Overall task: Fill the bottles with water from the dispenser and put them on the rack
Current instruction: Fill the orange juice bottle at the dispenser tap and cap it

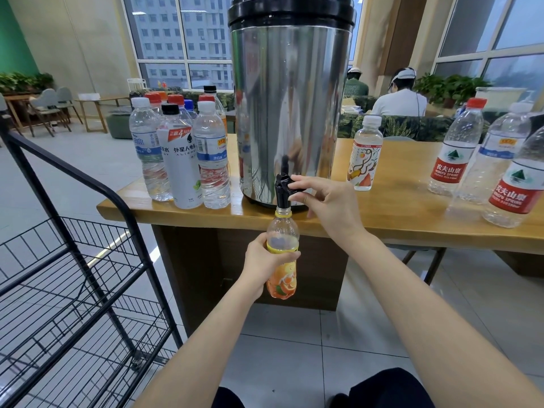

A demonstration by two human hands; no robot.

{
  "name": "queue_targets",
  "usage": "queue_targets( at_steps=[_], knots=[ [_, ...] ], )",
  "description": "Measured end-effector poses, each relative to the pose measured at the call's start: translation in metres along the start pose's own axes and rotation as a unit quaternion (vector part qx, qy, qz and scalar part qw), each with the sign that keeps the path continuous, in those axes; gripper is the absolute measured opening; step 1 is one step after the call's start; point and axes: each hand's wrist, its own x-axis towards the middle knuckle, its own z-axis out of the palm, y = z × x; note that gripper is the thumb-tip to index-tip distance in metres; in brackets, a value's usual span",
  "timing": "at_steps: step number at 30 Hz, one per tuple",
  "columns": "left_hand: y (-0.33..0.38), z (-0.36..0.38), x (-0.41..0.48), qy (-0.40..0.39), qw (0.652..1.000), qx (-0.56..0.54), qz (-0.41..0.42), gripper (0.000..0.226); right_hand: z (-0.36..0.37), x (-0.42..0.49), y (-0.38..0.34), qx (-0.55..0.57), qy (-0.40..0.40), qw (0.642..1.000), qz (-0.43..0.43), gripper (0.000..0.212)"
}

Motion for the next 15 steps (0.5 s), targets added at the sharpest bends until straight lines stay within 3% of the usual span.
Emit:
queue_targets(
  at_steps=[15],
  knots=[
    [-0.0013, 0.0008, 0.0015, 0.011, 1.0, 0.009, -0.004, 0.062, -0.0028, -0.0011, -0.0051, -0.02, -0.011, 1.0, -0.015, 0.022]
  ],
)
